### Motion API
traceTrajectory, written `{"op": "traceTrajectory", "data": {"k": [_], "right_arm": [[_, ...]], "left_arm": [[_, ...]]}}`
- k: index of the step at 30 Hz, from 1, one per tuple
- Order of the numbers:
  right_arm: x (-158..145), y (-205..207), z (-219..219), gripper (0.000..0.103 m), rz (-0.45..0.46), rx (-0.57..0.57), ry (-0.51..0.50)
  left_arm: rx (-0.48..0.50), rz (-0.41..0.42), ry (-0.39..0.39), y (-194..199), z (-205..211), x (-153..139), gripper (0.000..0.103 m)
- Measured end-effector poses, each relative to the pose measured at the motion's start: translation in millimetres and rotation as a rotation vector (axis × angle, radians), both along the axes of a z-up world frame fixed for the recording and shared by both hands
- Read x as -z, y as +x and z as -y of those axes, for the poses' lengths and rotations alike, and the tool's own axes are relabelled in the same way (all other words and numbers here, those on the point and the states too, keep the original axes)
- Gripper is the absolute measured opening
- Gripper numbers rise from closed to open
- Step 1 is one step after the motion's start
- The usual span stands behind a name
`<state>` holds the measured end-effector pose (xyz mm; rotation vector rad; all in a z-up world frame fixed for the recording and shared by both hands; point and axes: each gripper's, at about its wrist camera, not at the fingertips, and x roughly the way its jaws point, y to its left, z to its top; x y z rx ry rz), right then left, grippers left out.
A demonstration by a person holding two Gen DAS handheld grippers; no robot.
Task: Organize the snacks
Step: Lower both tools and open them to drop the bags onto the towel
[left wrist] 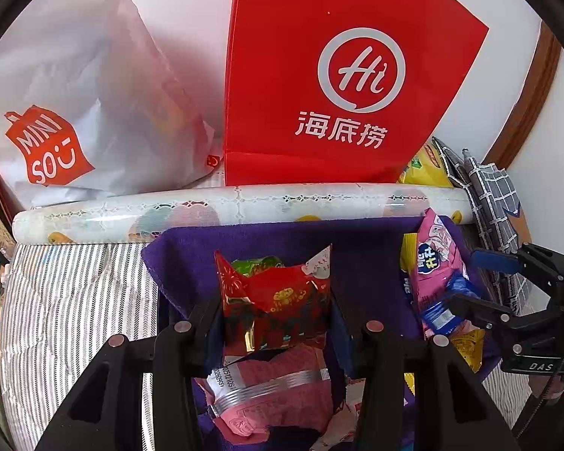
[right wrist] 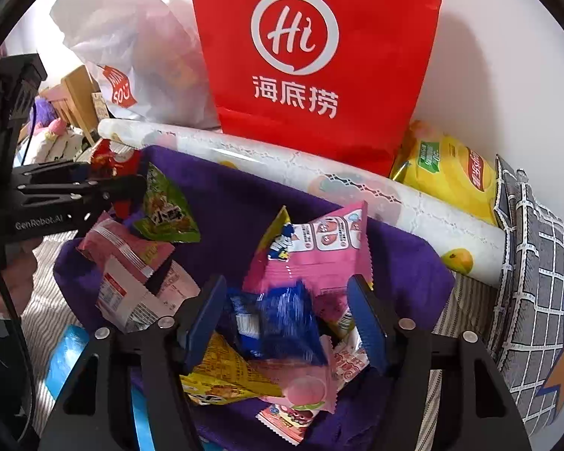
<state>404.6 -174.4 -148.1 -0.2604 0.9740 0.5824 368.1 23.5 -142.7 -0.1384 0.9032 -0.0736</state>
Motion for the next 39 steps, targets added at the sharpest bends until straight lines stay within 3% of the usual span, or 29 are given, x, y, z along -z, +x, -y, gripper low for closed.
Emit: {"op": "traceTrajectory", "data": {"k": [14, 34, 39], "right_arm": [[-20, 3, 19, 0.068, 0.039, 0.06, 0.095], [-19, 1, 15, 0.068, 0.049, 0.065, 0.086], [-18, 2, 13, 0.068, 0.042, 0.07, 0.089]], "left_arm": [[0.015, -0.054, 0.014, 4, 7, 13, 0.045], [0.038, -0.074, 0.062, 7, 14, 19, 0.047], [0.042, -0.091, 0.07, 8, 15, 21, 0.054]]}}
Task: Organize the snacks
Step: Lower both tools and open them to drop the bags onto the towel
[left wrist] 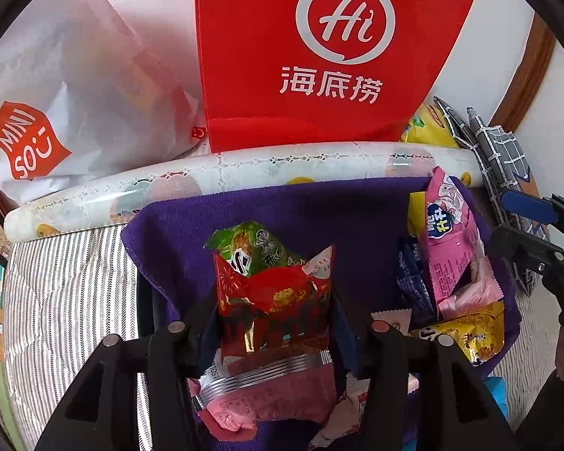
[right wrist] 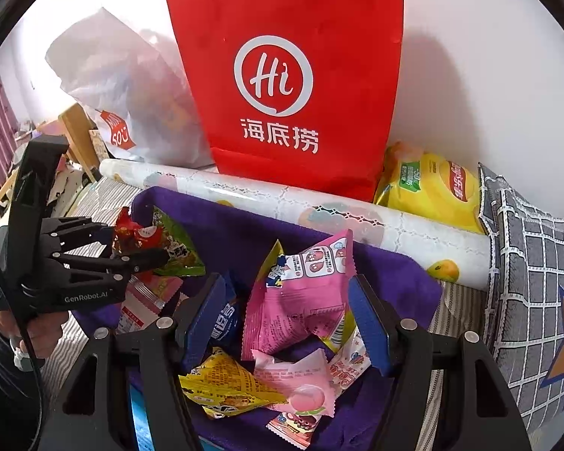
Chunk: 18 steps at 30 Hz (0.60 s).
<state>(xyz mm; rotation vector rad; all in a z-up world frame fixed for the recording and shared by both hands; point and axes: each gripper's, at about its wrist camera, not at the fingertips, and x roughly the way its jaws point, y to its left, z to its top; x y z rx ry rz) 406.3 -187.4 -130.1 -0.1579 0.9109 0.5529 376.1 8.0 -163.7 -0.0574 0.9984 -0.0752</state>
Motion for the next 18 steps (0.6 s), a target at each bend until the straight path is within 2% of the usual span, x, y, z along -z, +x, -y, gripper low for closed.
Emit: {"op": "traceTrajectory", "data": {"k": [5, 11, 18], "right_arm": [[-1, -2, -4, 0.068, 0.005, -0.001, -0.007], [-10, -4, -6, 0.068, 0.023, 0.036, 0.019], [-21, -19, -10, 0.068, 0.064, 0.096, -0.008]], "left_arm": [[0.001, 0.036, 0.0, -4, 0, -10, 0.076], [-0.005, 0.056, -0.002, -9, -2, -22, 0.077], [-0.005, 0.085, -0.007, -18, -3, -40, 0.077]]}}
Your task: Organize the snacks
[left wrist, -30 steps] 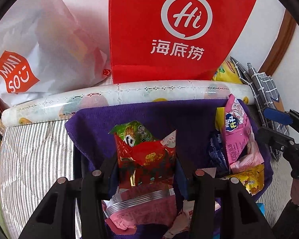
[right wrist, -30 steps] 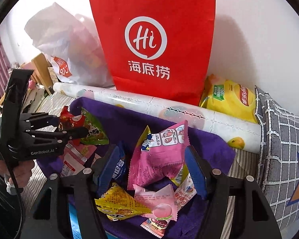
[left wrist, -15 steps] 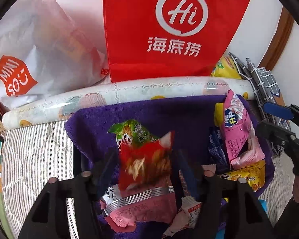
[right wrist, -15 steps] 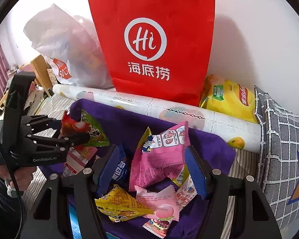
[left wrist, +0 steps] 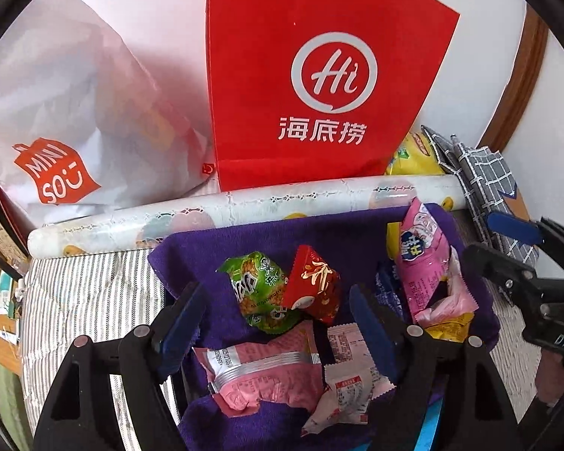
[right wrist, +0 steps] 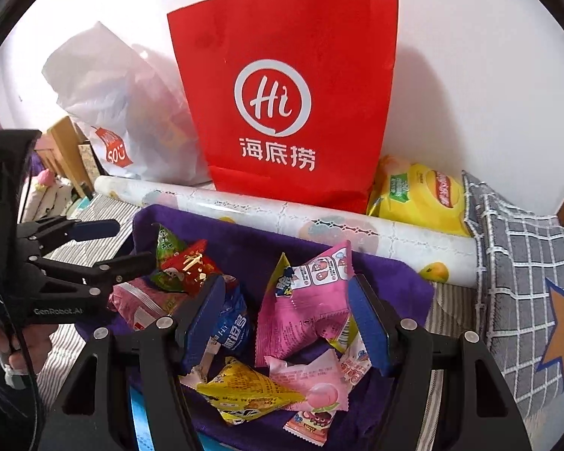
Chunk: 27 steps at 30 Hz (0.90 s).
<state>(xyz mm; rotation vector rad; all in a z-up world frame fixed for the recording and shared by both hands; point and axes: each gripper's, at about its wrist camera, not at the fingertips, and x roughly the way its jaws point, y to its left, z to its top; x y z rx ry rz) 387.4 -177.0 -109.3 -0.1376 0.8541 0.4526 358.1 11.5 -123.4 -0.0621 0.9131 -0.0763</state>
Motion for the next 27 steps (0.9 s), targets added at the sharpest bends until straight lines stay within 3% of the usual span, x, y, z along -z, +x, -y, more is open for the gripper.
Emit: {"op": "traceTrajectory", "data": {"k": [4, 8, 12, 15, 24, 27], "right_arm": [[-3, -11, 1, 0.068, -0.02, 0.042, -0.005], [-19, -34, 1, 0.068, 0.021, 0.098, -0.054], [-43, -64, 8, 0.068, 0.056, 0.16, -0.038], [-58, -84, 14, 0.068, 0.049, 0.179, -0.007], [-91, -167, 31, 0.068, 0.091, 0.217, 0.023], [-93, -190, 38, 0.078, 0.106, 0.242, 0.041]], "left_arm": [[0.028, -0.004, 0.01, -6, 4, -8, 0.077], [0.041, 0.024, 0.038, -14, 5, -23, 0.077], [0.066, 0.053, 0.046, -29, 9, -40, 0.077], [0.076, 0.103, 0.089, -52, 16, -53, 0.077], [0.049, 0.161, 0.043, -143, 18, -73, 0.077], [0.031, 0.187, 0.036, -171, 19, -79, 0.082]]}}
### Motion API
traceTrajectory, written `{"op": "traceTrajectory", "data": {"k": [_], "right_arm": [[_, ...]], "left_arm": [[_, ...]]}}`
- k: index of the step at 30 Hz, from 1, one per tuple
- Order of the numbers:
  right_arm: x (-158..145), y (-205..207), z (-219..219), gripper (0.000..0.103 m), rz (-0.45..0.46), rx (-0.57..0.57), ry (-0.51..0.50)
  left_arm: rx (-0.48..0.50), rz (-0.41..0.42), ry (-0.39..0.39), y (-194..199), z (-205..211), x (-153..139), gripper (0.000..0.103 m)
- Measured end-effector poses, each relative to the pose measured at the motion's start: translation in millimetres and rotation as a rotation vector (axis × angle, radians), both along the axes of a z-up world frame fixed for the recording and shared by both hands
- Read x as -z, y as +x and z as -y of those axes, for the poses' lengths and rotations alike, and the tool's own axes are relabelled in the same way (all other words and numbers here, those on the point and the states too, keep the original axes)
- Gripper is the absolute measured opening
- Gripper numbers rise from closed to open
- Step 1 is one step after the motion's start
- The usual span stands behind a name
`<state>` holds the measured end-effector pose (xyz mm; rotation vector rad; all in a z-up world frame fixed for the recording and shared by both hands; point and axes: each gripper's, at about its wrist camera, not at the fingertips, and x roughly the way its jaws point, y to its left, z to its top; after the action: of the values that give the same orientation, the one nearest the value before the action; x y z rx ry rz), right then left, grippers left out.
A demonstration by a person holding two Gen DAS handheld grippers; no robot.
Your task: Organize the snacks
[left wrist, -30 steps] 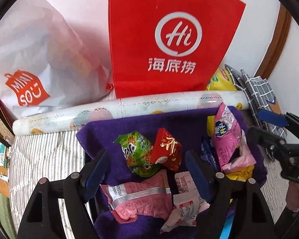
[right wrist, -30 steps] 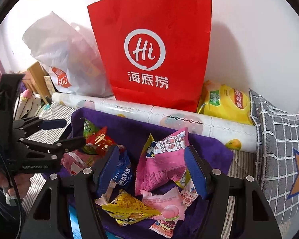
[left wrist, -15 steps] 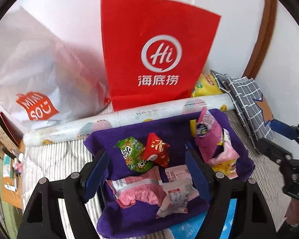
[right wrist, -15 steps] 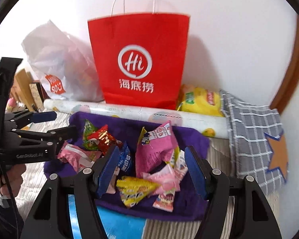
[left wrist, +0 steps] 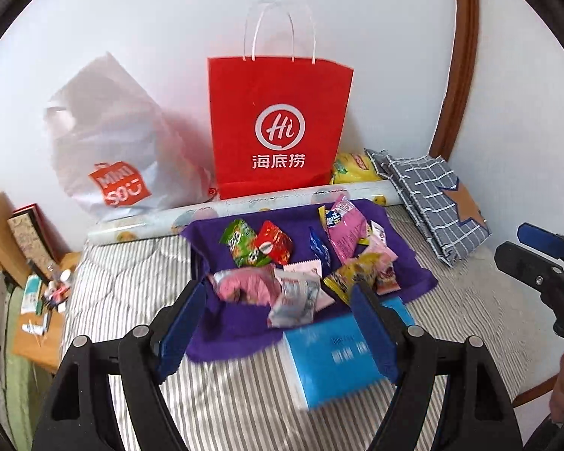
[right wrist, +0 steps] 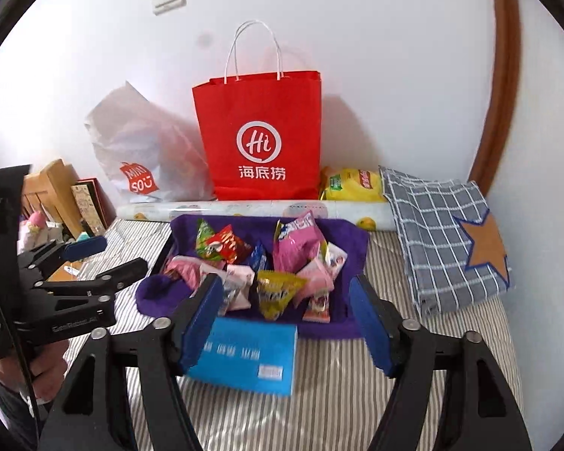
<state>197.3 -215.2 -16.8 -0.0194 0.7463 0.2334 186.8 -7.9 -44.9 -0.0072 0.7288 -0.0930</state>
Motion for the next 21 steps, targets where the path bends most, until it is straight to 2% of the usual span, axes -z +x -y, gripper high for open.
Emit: {"op": "traceTrajectory", "data": {"k": [1, 5, 9, 13, 21], "right_arm": [[-1, -7, 3, 0.084, 0.008, 0.01, 0.004], [-3, -33, 10, 0.092, 0.039, 0.021, 0.007], [-6, -58, 12, 0.102, 0.085, 0.035, -0.018], [-6, -71, 16, 0.103, 0.102, 0.085, -0.064], [-13, -102, 29, 0.103, 0.114, 0.094, -0.03]], "left_arm": [[-0.006, 0.008, 0.0, -9, 0, -2, 0.085], [-0.031, 0.048, -0.006, -44, 2, -9, 0.095], [-0.076, 0.075, -0.022, -72, 0, -12, 0.097], [-0.093, 0.084, -0.034, -90, 2, -16, 0.097], [-0.114, 0.136, -0.024, -127, 12, -32, 0.097]]}}
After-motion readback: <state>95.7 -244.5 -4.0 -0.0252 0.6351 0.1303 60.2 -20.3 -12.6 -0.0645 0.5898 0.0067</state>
